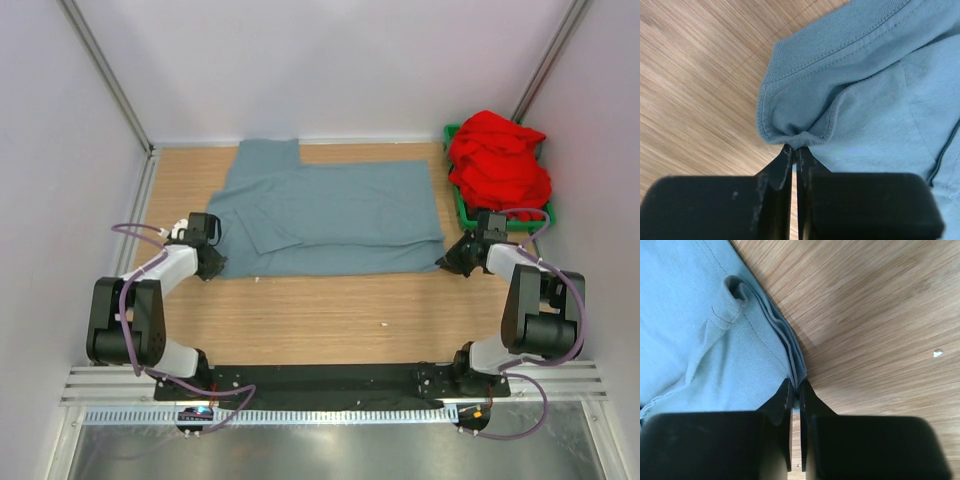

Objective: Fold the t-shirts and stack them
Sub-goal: Fold the tshirt

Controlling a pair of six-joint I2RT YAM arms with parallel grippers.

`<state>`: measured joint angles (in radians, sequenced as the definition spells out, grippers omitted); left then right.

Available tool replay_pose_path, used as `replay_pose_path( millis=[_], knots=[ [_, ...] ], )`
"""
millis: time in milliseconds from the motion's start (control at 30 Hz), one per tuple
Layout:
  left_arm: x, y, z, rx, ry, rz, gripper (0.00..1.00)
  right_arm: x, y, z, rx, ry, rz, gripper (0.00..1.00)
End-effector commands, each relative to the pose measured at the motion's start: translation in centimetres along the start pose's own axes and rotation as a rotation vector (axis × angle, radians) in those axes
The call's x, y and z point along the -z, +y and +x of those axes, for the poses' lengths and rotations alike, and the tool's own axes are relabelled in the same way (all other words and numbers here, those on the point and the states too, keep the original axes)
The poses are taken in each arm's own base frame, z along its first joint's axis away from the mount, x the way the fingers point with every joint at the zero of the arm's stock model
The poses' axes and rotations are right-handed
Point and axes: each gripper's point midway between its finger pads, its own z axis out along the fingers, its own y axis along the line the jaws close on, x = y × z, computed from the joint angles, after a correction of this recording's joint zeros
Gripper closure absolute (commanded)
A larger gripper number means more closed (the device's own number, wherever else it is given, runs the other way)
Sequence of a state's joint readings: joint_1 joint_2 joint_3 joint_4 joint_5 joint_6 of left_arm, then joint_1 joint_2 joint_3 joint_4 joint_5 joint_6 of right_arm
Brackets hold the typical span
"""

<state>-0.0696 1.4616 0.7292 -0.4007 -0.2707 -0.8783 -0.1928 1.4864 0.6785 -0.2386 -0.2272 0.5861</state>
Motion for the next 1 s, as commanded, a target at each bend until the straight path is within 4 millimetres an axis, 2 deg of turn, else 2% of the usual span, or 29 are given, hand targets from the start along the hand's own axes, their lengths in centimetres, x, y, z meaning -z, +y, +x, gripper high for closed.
replay_pose_path(
  millis=[0, 233, 267, 367, 500, 533, 567, 600, 633, 667, 700, 733, 767, 800, 867, 900, 967],
  knots=[
    [-0.1, 0.2, -0.9, -0.014, -0.030, -0.018, 1.00, -0.5, -2.3, 1.5, -0.001, 0.043, 0.092, 0.99],
    [3.1, 2.1, -1.5, -0.021, -0.059, -0.043, 1.00, 2.5, -3.1, 0.6, -0.005, -0.041, 0.158, 0.99],
    [4.1, 2.0, -1.8, -0.010, -0.079, -0.018, 1.00, 2.9, -3.4, 1.1, -0.012, -0.031, 0.167, 0.99],
    [5.4, 2.6, -1.3, 0.002, -0.082, 0.006, 1.00, 3.6, -3.5, 2.0, -0.029, -0.028, 0.160, 0.99],
    [6.5, 4.1, -0.3, 0.012, -0.065, -0.010, 0.99, 4.6, -3.7, 2.9, -0.051, -0.031, 0.152, 0.99],
    [6.7, 4.4, -0.1, 0.011, -0.060, -0.015, 0.95, 5.0, -3.6, 2.9, -0.051, -0.044, 0.146, 0.98],
    [7.0, 4.9, 0.3, 0.016, -0.050, -0.025, 0.79, 5.2, -3.9, 3.1, -0.056, -0.043, 0.158, 0.93],
    [7.3, 5.1, 0.2, 0.024, -0.058, -0.022, 0.67, 5.3, -3.9, 3.3, -0.066, -0.045, 0.154, 0.81],
    [7.6, 5.3, 0.5, 0.026, -0.055, -0.020, 0.54, 5.7, -3.8, 3.5, -0.073, -0.049, 0.148, 0.40],
    [7.8, 5.2, 0.7, 0.031, -0.049, -0.010, 0.36, 5.9, -3.8, 3.5, -0.082, -0.050, 0.151, 0.26],
    [8.2, 4.5, 1.0, 0.044, -0.034, 0.040, 0.26, 6.1, -3.7, 3.6, -0.088, -0.052, 0.145, 0.12],
    [8.5, 3.9, 1.0, 0.048, -0.021, 0.067, 0.01, 6.5, -3.4, 3.5, -0.088, -0.065, 0.131, 0.01],
    [8.9, 3.6, 1.2, 0.045, -0.002, 0.083, 0.00, 6.7, -3.3, 3.4, -0.089, -0.070, 0.125, 0.00],
    [9.7, 2.3, 0.9, 0.034, 0.017, 0.136, 0.00, 7.0, -3.0, 3.2, -0.093, -0.080, 0.117, 0.00],
    [10.9, 1.5, 0.3, 0.002, 0.030, 0.163, 0.00, 7.6, -1.9, 2.7, -0.100, -0.097, 0.076, 0.00],
    [12.4, 0.3, -1.2, -0.037, 0.002, 0.205, 0.00, 7.8, -1.1, 2.8, -0.104, -0.084, 0.031, 0.00],
    [13.6, -0.2, -1.7, -0.097, 0.018, 0.219, 0.00, 8.2, 0.1, 2.4, -0.100, -0.088, -0.013, 0.03]
  ],
)
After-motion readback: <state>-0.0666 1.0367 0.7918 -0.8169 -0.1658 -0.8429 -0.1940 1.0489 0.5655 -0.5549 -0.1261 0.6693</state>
